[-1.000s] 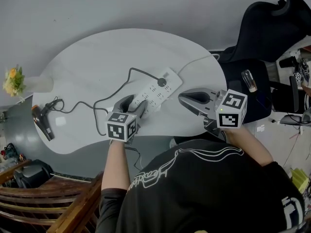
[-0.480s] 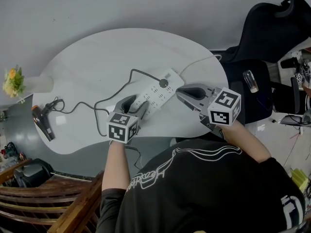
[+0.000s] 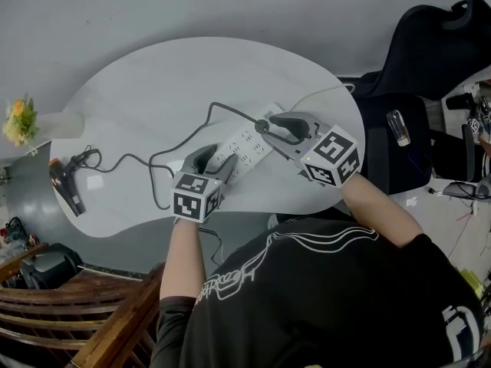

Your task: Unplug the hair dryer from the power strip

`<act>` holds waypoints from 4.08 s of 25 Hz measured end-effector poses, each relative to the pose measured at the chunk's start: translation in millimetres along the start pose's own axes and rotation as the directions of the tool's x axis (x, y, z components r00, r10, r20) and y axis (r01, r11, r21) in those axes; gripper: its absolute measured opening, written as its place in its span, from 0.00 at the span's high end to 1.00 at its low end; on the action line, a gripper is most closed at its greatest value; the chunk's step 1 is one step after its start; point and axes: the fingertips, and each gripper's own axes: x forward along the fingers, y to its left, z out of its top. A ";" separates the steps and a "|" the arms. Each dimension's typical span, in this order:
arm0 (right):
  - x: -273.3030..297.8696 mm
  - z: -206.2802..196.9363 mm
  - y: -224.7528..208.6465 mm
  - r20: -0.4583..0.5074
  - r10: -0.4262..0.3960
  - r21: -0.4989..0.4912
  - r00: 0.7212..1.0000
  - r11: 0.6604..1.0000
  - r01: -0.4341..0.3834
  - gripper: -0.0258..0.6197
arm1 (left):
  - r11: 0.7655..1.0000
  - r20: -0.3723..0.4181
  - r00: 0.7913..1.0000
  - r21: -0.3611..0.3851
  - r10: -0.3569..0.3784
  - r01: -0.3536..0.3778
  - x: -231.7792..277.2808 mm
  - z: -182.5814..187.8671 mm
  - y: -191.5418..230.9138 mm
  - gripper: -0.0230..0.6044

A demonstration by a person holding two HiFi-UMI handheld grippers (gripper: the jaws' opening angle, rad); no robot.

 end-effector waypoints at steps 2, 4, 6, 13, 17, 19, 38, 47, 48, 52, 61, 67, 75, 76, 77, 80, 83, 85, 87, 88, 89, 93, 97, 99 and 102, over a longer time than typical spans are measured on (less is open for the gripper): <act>8.2 -0.7 -1.3 -0.023 -0.023 -0.077 0.999 0.997 0.021 0.77 | 1.000 0.001 1.000 -0.001 0.009 -0.009 -0.2 0.2 0.1 0.64; 16.0 -3.9 -2.4 -0.043 -0.035 -0.130 0.998 0.991 0.030 0.78 | 1.000 0.006 1.000 -0.005 0.019 -0.019 0.0 1.1 0.4 0.64; 21.6 -6.9 -4.0 -0.051 -0.038 -0.145 0.998 0.989 0.030 0.78 | 1.000 0.008 1.000 -0.010 0.025 -0.025 0.3 0.1 1.3 0.64; 30.1 -6.9 -6.6 -0.064 -0.071 -0.228 0.995 0.972 0.054 0.84 | 1.000 0.006 1.000 -0.018 0.019 -0.019 2.2 1.0 -1.7 0.64; 33.3 -8.6 -4.9 -0.062 -0.097 -0.288 0.993 0.955 0.076 0.90 | 0.999 0.001 1.000 -0.018 0.027 -0.027 2.4 0.1 -2.0 0.64; 33.6 -8.1 -5.2 -0.054 -0.114 -0.291 0.992 0.952 0.094 0.90 | 0.999 0.001 1.000 -0.019 0.031 -0.031 2.4 0.1 -2.0 0.64; 31.9 -6.2 -4.0 -0.086 -0.139 -0.286 0.986 0.952 0.109 0.91 | 0.999 -0.025 0.999 0.003 0.042 -0.042 3.3 1.9 -3.7 0.64; 26.7 -9.0 -11.1 -0.055 -0.064 -0.160 0.996 0.986 0.054 0.90 | 1.000 -0.025 1.000 0.023 0.016 -0.015 3.3 0.6 -6.9 0.65; 26.5 -8.9 -10.9 -0.054 -0.063 -0.157 0.997 0.986 0.054 0.90 | 1.000 -0.026 1.000 0.021 0.015 -0.014 3.2 0.5 -7.0 0.65; 28.0 -8.2 -7.5 -0.080 -0.102 -0.214 0.992 0.973 0.082 0.91 | 0.999 -0.032 0.999 0.018 0.027 -0.027 3.9 0.6 -7.0 0.65; 25.9 -10.4 -9.2 -0.097 -0.084 -0.174 0.992 0.982 0.066 0.91 | 0.999 -0.038 0.999 0.040 0.011 -0.010 4.7 0.6 -9.8 0.65; 25.2 -9.7 -8.9 -0.106 -0.095 -0.181 0.990 0.981 0.074 0.91 | 0.999 -0.047 0.999 0.045 0.008 -0.006 5.4 1.1 -10.2 0.65; 23.8 -10.5 -8.7 -0.126 -0.111 -0.187 0.986 0.979 0.086 0.91 | 0.999 -0.050 0.999 0.047 -0.001 0.003 6.2 1.4 -13.0 0.65; 23.0 -10.2 -11.5 -0.116 -0.106 -0.149 0.988 0.985 0.088 0.91 | 0.999 -0.044 0.999 0.045 -0.004 0.006 6.3 1.5 -13.6 0.65; 22.4 -10.0 -13.7 -0.109 -0.104 -0.122 0.989 0.988 0.091 0.91 | 0.999 -0.037 0.999 0.043 -0.005 0.006 6.5 1.5 -14.4 0.65; 21.1 -11.1 -15.8 -0.109 -0.107 -0.113 0.988 0.989 0.095 0.91 | 0.999 -0.024 1.000 0.042 0.000 0.001 7.0 1.1 -16.5 0.66; 21.0 -10.3 -14.2 -0.114 -0.123 -0.156 0.986 0.982 0.104 0.91 | 0.999 -0.028 1.000 0.040 0.003 -0.002 7.9 1.7 -16.8 0.65; 21.4 -9.1 -11.1 -0.122 -0.146 -0.197 0.982 0.973 0.120 0.91 | 0.999 -0.039 0.999 0.042 0.005 -0.003 8.4 2.3 -17.3 0.66; 21.0 -9.5 -8.3 -0.133 -0.154 -0.217 0.979 0.968 0.123 0.91 | 0.999 -0.048 0.999 0.041 0.005 -0.003 8.4 2.2 -18.1 0.66; 20.4 -9.7 -8.3 -0.133 -0.152 -0.218 0.979 0.969 0.121 0.91 | 0.999 -0.048 0.999 0.041 0.004 -0.002 8.2 2.2 -18.6 0.66; 19.7 -9.6 -9.4 -0.128 -0.147 -0.211 0.981 0.970 0.118 0.91 | 0.999 -0.046 0.999 0.039 0.003 -0.001 8.0 2.2 -19.0 0.66; 16.5 -10.9 -14.8 -0.104 -0.105 -0.116 0.989 0.989 0.093 0.91 | 1.000 -0.027 1.000 0.025 -0.011 0.011 8.2 1.5 -18.9 0.65; 16.3 -10.9 -15.4 -0.105 -0.104 -0.099 0.989 0.991 0.094 0.91 | 0.999 -0.031 1.000 0.034 -0.007 0.008 9.1 2.0 -19.1 0.65; 16.7 -9.8 -12.4 -0.120 -0.138 -0.158 0.983 0.980 0.118 0.91 | 0.999 -0.041 0.999 0.039 -0.001 0.003 9.5 2.6 -19.6 0.65; 17.6 -9.7 -9.6 -0.138 -0.163 -0.211 0.977 0.968 0.132 0.91 | 0.999 -0.056 0.998 0.041 0.001 0.001 9.6 2.5 -20.3 0.65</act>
